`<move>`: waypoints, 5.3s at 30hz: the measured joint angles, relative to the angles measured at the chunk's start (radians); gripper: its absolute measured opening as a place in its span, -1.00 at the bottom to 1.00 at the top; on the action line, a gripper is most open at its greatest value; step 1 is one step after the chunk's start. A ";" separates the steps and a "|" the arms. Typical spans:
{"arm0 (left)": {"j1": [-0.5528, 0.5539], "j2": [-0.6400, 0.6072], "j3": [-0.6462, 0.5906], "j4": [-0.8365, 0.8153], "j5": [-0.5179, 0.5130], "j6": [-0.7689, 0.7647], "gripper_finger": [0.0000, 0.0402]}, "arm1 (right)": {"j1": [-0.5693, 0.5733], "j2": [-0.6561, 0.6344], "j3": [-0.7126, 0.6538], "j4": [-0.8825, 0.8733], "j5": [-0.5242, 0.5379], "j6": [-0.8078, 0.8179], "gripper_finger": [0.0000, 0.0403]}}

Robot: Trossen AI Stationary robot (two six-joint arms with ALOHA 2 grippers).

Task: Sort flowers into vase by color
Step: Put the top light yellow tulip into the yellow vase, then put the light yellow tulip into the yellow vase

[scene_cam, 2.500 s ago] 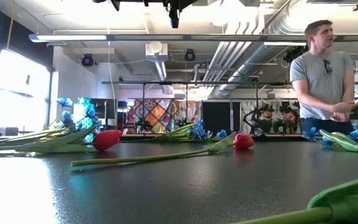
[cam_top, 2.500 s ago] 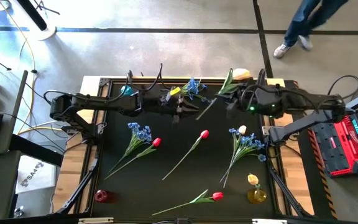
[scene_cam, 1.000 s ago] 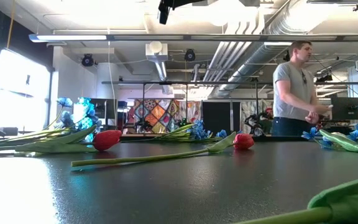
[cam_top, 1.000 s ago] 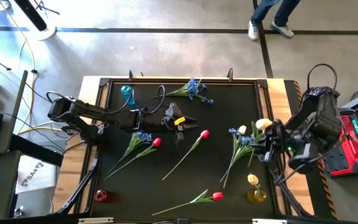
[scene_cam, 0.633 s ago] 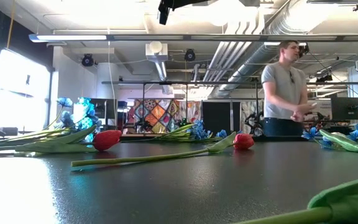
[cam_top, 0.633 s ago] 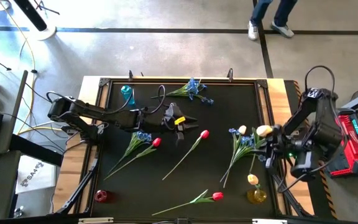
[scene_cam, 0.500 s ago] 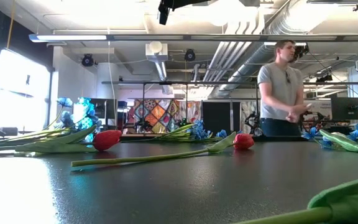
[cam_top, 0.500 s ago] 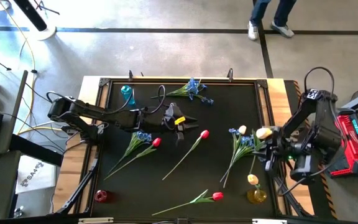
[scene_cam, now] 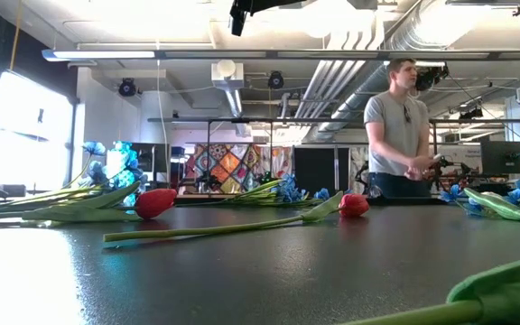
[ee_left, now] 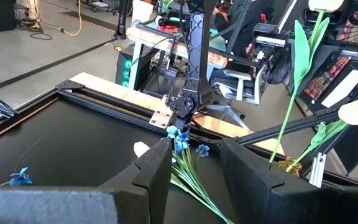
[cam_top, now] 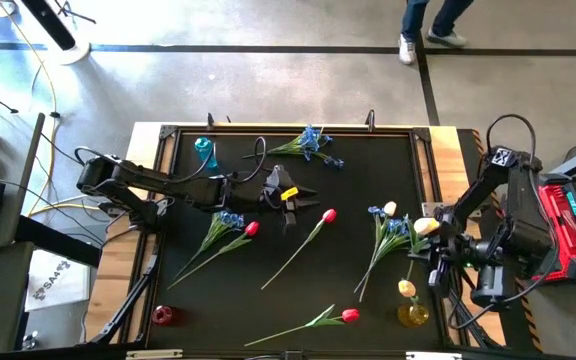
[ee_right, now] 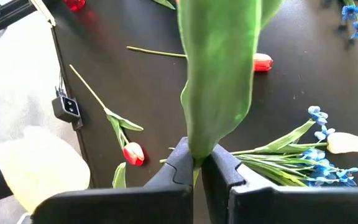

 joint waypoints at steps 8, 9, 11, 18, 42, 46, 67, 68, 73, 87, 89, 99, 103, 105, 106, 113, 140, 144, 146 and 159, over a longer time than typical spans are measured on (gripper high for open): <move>0.012 0.000 0.000 -0.042 0.001 0.007 -0.36 | 0.006 0.020 0.000 0.000 -0.007 0.008 -1.00; 0.013 0.000 0.000 -0.045 0.000 0.004 -0.36 | 0.006 0.024 0.000 0.000 -0.009 0.013 -1.00; 0.015 0.000 0.000 -0.044 0.000 0.002 -0.36 | 0.006 0.030 -0.002 -0.001 -0.020 0.022 -1.00; 0.027 0.000 0.000 -0.044 0.016 0.002 -0.36 | 0.006 0.049 -0.002 -0.001 -0.040 0.029 -1.00; 0.066 0.000 0.000 -0.044 0.057 0.007 -0.36 | 0.007 0.054 -0.033 0.000 -0.083 0.120 -1.00; 0.072 0.000 0.000 -0.044 0.061 0.008 -0.36 | 0.026 0.054 -0.083 0.000 -0.096 0.207 -1.00; 0.092 0.000 0.000 -0.043 0.087 0.009 -0.36 | 0.073 0.054 -0.158 0.000 -0.071 0.257 -1.00; 0.092 0.000 0.000 -0.043 0.087 0.009 -0.36 | 0.073 0.054 -0.158 0.000 -0.071 0.252 -1.00; 0.092 0.000 0.000 -0.043 0.087 0.009 -0.36 | 0.073 0.054 -0.158 0.000 -0.071 0.238 -1.00; 0.091 0.000 0.000 -0.043 0.110 0.035 -0.36 | 0.074 0.054 -0.158 0.086 -0.079 0.069 -1.00; 0.088 0.000 0.000 -0.043 0.110 0.034 -0.36 | 0.084 0.058 -0.158 0.086 -0.077 0.069 -1.00; 0.076 0.000 0.000 -0.043 0.110 0.035 -0.36 | 0.141 0.121 -0.150 0.088 -0.143 0.177 -1.00; 0.077 0.000 0.000 -0.040 0.109 0.035 -0.36 | 0.141 0.120 -0.080 0.017 -0.112 0.205 -1.00; 0.077 0.000 0.000 -0.035 0.109 0.035 -0.36 | 0.140 0.118 -0.037 -0.001 -0.082 0.202 -1.00; 0.078 0.000 0.000 -0.035 0.109 0.035 -0.36 | 0.140 0.116 -0.022 0.002 -0.071 0.184 -1.00; 0.077 0.000 0.000 -0.036 0.109 0.035 -0.36 | 0.141 0.114 0.067 0.000 -0.092 0.151 -1.00; 0.078 0.000 -0.005 -0.051 0.105 0.035 -0.36 | 0.139 0.290 0.146 0.000 -0.136 0.089 -0.99; 0.078 0.000 -0.006 -0.050 0.095 0.035 -0.36 | 0.149 0.331 0.146 0.000 -0.192 0.104 -0.90; 0.078 0.000 -0.006 -0.050 0.083 0.033 -0.36 | 0.161 0.344 0.146 0.000 -0.200 0.132 -0.80; 0.078 0.000 -0.006 -0.050 0.079 0.035 -0.36 | 0.217 0.345 0.146 0.010 -0.416 0.294 -0.50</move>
